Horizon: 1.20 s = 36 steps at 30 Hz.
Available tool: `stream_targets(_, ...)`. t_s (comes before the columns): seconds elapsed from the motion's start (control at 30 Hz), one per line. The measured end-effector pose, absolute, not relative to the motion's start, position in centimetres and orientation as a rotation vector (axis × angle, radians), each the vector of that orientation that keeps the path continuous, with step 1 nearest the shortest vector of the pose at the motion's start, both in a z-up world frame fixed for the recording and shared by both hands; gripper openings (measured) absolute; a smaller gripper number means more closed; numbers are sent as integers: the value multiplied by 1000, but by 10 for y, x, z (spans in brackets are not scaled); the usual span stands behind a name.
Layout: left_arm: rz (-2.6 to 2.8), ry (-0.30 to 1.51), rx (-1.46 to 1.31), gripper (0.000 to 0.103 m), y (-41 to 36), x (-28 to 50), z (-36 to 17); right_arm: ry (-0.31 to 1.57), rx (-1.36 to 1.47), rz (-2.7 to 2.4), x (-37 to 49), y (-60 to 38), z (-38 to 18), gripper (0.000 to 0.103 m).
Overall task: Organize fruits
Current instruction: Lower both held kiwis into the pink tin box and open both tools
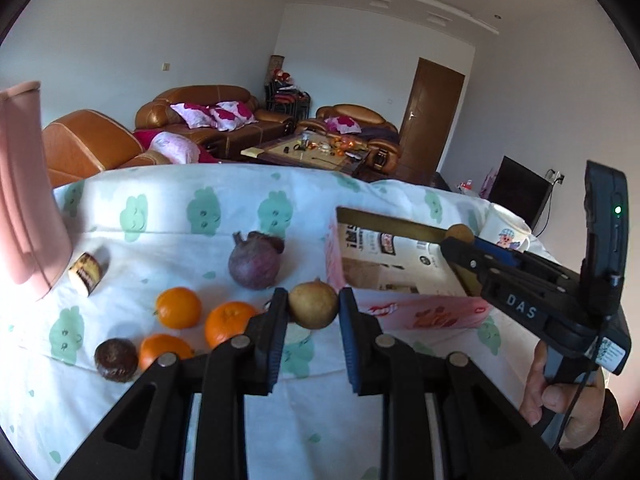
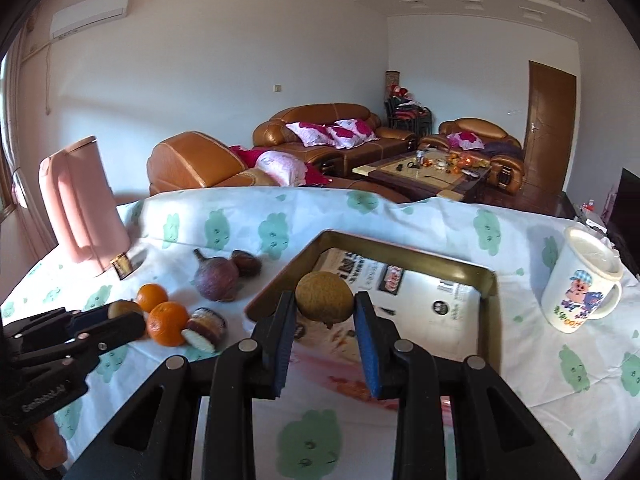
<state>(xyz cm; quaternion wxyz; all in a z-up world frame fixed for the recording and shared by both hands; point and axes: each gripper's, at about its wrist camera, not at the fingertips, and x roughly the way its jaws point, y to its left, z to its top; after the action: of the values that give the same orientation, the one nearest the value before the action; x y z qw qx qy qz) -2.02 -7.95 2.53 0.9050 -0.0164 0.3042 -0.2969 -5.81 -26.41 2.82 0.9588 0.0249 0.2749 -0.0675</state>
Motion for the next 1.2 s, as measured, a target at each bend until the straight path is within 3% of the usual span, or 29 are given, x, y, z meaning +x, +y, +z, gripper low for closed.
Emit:
stream_targets(0.4, -698, 734, 51, 27, -202, 27, 12, 679, 142, -185, -35, -338, 3, 32)
stream_targets(0.83, -641, 773, 115, 32, -221, 28, -10, 740, 254, -133, -29, -349, -13, 34)
stream_targets(0.97, -556, 772, 95, 62, -212, 31, -8, 712, 289, -126, -32, -353, -12, 34)
stream_targets(1.03, -576, 753, 59, 65, -205, 27, -3, 685, 312, -128, -35, -356, -10, 36)
stream_targets(1.13, -573, 714, 39, 76, -194, 19, 6, 634, 328, -154, -41, -359, -4, 55)
stream_targets(1.2, -544, 679, 48, 94, -188, 13, 11, 603, 340, -157, -44, -361, -1, 68)
